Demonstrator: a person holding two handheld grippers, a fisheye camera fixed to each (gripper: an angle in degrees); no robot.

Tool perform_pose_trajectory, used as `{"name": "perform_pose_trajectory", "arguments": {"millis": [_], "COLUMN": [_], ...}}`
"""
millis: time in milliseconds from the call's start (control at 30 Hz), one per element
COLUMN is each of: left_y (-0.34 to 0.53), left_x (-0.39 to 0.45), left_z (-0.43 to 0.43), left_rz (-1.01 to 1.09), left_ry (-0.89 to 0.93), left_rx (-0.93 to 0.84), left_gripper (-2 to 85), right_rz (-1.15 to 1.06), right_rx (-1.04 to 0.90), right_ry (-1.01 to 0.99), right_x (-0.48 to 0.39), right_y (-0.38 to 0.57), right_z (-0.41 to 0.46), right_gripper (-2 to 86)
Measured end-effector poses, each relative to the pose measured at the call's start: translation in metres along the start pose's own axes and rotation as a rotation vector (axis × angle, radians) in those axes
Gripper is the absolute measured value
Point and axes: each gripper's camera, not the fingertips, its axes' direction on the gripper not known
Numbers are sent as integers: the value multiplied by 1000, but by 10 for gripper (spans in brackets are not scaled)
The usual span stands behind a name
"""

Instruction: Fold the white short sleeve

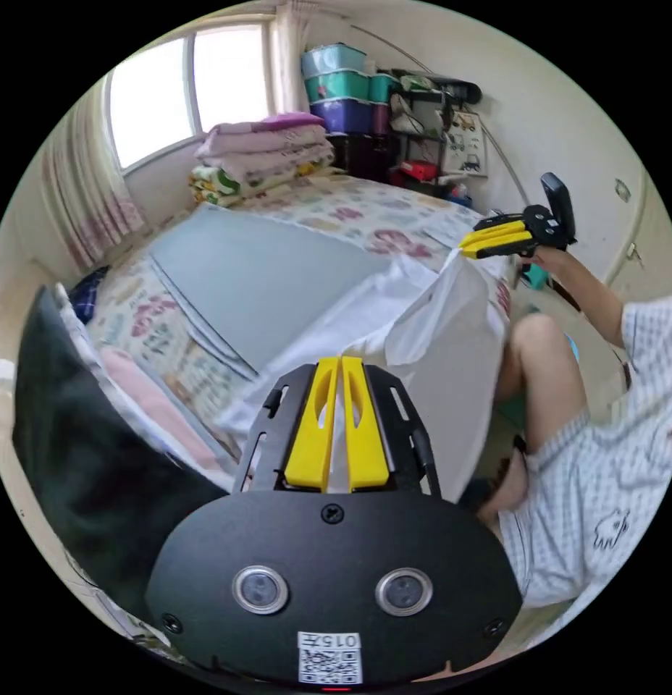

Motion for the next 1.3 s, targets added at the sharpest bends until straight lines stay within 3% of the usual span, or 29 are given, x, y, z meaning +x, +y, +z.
{"name": "perform_pose_trajectory", "arguments": {"millis": [133,200,300,433,533,867,1067,1167,1200,1300], "left_y": [-95,-96,-55,21,38,-3,-5,-10,-10,1], "left_x": [-80,-78,-54,-44,-47,-29,-37,-56,-68,-99], "left_z": [-19,-26,-22,25,72,207,241,241,228,166], "left_rz": [-391,-380,-257,-199,-170,-60,-71,-167,-251,-507], "left_ry": [-87,15,129,55,28,74,108,178,132,-259], "left_rx": [260,324,336,178,-4,-270,-338,-334,-261,46], "left_gripper": [24,42,48,41,57,103,61,24,16,5], "right_rz": [384,430,265,160,151,102,41,57,94,366], "right_rx": [132,217,222,60,-108,-195,-235,-253,-244,-96], "right_ry": [-19,-164,-313,-156,-179,-253,-247,-262,-283,-216], "right_x": [119,129,99,61,65,68,86,110,128,215], "right_y": [-145,-156,-126,-25,14,-23,-30,-46,-52,-59], "right_z": [28,24,27,92,165,338,391,406,408,392], "right_gripper": [50,50,56,54,77,117,100,45,28,10]}}
